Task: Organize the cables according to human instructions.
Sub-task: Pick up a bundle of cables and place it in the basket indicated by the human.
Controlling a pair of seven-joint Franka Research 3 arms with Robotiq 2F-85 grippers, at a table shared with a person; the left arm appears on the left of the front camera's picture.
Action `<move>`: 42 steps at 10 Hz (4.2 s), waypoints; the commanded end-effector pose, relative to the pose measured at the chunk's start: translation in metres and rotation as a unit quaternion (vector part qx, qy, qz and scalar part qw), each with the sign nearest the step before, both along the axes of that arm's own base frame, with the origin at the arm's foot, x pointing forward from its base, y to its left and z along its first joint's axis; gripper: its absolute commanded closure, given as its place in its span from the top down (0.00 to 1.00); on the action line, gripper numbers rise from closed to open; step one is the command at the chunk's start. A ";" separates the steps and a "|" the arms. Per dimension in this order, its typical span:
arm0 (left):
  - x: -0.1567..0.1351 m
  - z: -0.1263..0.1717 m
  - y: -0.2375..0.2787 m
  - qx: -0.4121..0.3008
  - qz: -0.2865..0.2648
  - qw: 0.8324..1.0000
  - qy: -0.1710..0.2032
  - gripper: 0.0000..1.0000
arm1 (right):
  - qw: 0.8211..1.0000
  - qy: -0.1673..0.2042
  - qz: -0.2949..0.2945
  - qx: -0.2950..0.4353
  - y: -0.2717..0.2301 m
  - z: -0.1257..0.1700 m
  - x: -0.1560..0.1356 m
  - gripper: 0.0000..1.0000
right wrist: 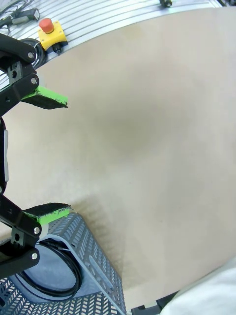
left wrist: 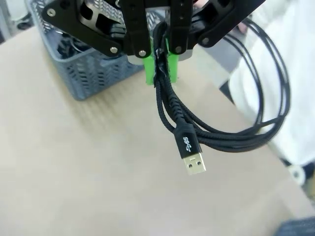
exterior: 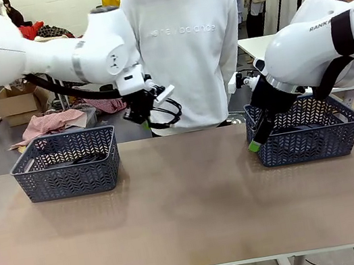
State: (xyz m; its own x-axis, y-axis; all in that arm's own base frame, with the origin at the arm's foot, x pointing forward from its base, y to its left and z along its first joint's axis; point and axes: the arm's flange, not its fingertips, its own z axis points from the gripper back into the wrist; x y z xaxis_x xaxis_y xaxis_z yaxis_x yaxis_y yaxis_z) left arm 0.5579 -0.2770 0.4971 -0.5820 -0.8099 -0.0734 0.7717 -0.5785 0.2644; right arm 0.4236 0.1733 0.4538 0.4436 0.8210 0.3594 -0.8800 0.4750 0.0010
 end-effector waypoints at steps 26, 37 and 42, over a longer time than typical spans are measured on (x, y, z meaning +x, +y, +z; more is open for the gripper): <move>-0.050 -0.027 0.226 -0.078 0.226 0.969 -0.059 0.11 | 1.000 0.000 -0.004 0.001 0.000 0.000 -0.001 1.00; -0.025 -0.047 0.239 -0.072 0.232 0.969 -0.052 0.51 | 1.000 0.000 -0.004 0.001 0.000 0.000 -0.001 1.00; -0.026 -0.041 0.240 -0.071 0.230 0.970 -0.040 0.75 | 1.000 0.000 -0.004 0.001 0.000 0.000 -0.001 1.00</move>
State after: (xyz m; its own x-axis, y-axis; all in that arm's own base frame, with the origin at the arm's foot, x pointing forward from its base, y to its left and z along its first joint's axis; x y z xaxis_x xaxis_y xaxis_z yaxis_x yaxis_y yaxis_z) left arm 0.5311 -0.0441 0.4519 -0.1374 -0.9901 0.0273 0.9104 -0.1154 0.3973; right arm 0.4237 0.1731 0.4538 0.4439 0.8208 0.3594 -0.8798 0.4754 0.0012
